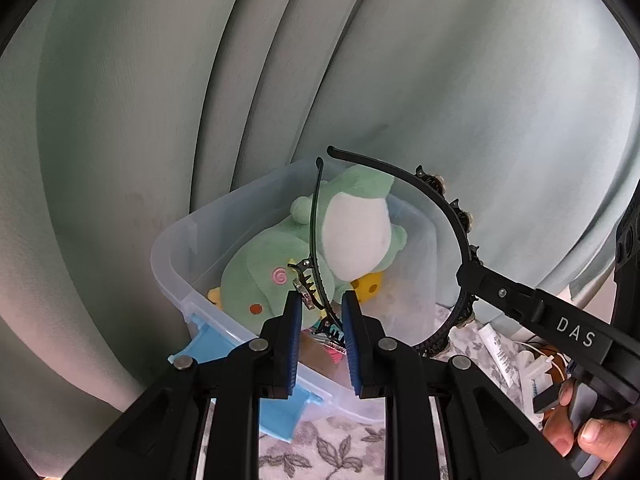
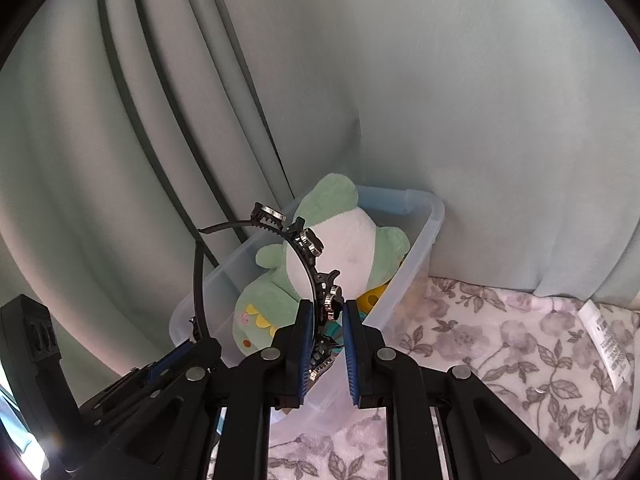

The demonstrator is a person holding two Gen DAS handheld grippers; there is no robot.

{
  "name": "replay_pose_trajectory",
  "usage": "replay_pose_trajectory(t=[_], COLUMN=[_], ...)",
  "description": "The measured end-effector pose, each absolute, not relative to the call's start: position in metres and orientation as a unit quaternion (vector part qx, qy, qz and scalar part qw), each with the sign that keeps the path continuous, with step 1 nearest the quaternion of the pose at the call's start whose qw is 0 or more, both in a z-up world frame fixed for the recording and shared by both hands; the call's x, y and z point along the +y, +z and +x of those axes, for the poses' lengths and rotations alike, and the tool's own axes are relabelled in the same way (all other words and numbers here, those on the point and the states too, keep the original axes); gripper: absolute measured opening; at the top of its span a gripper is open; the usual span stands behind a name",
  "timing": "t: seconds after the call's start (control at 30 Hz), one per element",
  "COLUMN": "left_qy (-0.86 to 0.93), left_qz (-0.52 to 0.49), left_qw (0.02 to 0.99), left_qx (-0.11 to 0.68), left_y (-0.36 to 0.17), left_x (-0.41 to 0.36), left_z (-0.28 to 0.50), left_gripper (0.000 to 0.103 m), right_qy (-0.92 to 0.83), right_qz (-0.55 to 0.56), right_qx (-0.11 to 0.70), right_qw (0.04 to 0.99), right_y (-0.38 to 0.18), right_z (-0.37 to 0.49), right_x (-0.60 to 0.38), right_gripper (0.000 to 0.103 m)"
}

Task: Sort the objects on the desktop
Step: 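Carry the headband with the left tool over the clear bin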

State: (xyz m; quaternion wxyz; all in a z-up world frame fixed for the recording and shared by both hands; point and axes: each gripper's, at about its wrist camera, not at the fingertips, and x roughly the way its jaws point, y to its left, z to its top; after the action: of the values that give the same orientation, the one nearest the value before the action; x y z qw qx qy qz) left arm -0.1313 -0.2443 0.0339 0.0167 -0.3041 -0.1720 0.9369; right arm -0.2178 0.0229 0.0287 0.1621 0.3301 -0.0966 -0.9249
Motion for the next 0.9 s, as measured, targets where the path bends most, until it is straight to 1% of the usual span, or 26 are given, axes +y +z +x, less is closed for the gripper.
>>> replay_pose_trajectory(t=[0.53,0.9], left_qy=[0.931,0.934], left_qz=[-0.321,-0.321], left_qw=[0.004,-0.006], left_qx=[-0.176,-0.158], left_y=[0.018,0.026], left_x=[-0.284,-0.299], left_z=[-0.135,-0.118], left_gripper=[0.021,0.020], right_qy=[-0.915,-0.911], right_qz=[0.353,0.363], right_qx=[-0.085,-0.079], right_qw=[0.174,0.179], right_y=[0.005,-0.006], right_z=[-0.251,-0.266], right_x=[0.022,0.018], right_gripper=[0.016,0.016])
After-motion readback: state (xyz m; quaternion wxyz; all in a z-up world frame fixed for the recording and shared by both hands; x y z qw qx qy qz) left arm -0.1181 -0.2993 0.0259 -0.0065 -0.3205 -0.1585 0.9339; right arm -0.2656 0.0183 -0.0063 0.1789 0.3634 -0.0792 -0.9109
